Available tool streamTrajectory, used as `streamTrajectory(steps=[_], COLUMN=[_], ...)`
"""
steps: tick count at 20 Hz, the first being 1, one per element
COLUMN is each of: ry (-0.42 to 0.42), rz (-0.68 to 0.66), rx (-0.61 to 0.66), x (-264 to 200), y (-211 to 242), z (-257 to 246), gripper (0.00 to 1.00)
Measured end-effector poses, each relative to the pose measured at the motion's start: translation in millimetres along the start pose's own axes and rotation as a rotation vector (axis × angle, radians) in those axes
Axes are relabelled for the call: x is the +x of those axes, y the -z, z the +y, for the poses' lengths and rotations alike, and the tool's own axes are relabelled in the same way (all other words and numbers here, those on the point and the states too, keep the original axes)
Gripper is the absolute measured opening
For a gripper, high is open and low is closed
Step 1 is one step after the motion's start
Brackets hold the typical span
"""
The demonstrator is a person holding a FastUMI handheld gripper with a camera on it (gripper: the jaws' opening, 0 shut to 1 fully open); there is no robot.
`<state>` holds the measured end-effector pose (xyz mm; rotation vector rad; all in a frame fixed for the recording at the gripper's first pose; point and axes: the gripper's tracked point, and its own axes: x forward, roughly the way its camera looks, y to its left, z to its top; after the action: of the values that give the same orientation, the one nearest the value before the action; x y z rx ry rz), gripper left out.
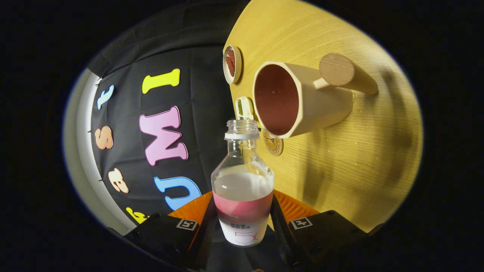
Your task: Take the bottle from table, then pour the juice into the cup, finally place the bottle on the coaster
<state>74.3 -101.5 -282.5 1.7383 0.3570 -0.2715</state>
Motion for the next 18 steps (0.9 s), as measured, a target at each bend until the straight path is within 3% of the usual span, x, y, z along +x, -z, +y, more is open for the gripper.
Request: streamTrajectory(steps=[18], ry=[-0.014], rz=[-0.036], rx=[0.114], x=[-3.6], y=[-8.2], z=[1.9], gripper=[0.74])
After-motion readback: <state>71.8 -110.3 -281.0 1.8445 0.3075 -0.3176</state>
